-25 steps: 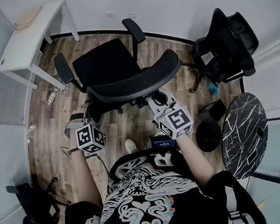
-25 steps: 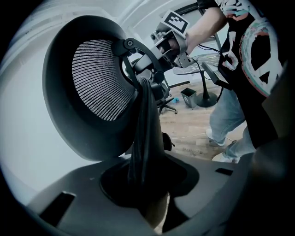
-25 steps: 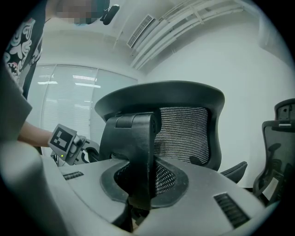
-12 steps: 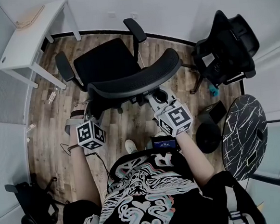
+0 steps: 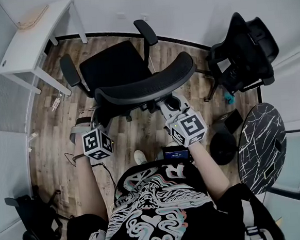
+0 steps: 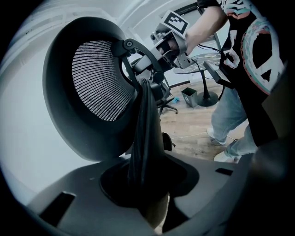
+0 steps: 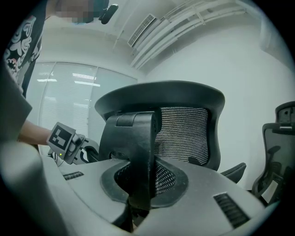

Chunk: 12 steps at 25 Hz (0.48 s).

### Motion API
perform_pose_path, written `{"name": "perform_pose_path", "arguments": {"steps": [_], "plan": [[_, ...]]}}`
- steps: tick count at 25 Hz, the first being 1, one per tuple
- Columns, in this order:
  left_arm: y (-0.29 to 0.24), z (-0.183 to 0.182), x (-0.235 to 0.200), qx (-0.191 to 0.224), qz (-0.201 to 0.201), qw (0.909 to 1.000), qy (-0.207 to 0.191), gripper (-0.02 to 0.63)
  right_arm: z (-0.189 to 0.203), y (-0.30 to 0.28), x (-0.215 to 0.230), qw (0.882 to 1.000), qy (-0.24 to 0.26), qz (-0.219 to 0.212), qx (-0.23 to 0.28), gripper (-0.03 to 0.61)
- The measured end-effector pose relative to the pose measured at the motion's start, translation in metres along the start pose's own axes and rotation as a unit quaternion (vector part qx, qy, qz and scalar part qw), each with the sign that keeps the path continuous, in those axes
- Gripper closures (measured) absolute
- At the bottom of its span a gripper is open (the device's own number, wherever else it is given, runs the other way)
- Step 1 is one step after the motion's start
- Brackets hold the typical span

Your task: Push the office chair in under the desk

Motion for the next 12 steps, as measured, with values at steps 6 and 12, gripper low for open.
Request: {"name": "perform_pose_path", "arguments": {"steps": [6, 12], "plan": [[-0.0033, 0.0025, -0.0034, 0.000, -0.003, 1.0000, 0.000, 0.473, 0.0001, -0.0044, 0.0017, 1.000, 0.003, 0.000, 0.002, 0.514], [-0.0086, 0.0006, -0.0059, 0.001, -0.007, 1.0000, 0.000, 0.474, -0.0002, -0.0075, 0.0094, 1.000, 0.007, 0.001, 0.003, 0.514]]}}
Point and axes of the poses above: the fingertips, and each gripper's own axes: y backward along the fingers, x to its right, z out of its underside, the point moved 10 cm from there along y, backward along the fingers, and after that the axes turned 15 degrees about -z, right-handed, at the moved point
